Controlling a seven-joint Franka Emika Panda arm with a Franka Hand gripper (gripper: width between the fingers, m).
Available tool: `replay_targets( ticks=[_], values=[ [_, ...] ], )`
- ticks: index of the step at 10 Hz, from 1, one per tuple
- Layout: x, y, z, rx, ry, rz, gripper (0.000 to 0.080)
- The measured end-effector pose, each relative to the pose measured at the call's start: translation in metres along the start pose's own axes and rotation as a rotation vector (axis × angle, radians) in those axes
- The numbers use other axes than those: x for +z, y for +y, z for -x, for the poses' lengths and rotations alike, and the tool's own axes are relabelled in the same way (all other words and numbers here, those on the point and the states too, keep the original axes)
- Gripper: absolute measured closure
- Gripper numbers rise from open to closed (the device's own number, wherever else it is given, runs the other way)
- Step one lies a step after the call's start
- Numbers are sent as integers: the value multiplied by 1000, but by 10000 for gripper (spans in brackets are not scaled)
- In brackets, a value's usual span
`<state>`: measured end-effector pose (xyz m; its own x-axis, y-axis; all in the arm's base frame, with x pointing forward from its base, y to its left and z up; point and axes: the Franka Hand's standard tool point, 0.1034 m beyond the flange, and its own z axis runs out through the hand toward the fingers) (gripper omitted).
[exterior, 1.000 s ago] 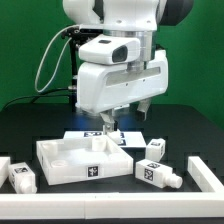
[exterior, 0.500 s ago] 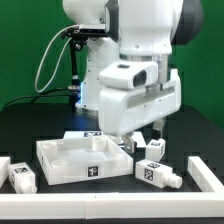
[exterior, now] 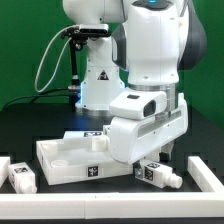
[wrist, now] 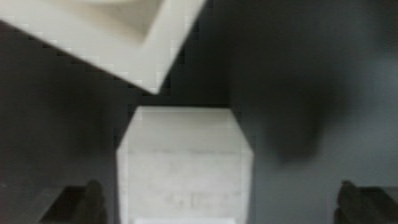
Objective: Assemble one leg
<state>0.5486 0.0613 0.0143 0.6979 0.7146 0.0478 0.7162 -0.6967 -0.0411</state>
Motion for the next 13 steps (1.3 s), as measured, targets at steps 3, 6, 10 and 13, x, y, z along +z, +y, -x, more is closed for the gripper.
replay_targets(
  ticks=[3, 6, 10, 13],
  values=[
    [1, 0, 0, 1, -2, -1, 395],
    [-19, -17, -9, 59, -6, -2, 515],
    [-70, -90, -3, 272, -20, 11, 515],
    [-70, -86, -2, 296, -34, -3, 515]
  ],
)
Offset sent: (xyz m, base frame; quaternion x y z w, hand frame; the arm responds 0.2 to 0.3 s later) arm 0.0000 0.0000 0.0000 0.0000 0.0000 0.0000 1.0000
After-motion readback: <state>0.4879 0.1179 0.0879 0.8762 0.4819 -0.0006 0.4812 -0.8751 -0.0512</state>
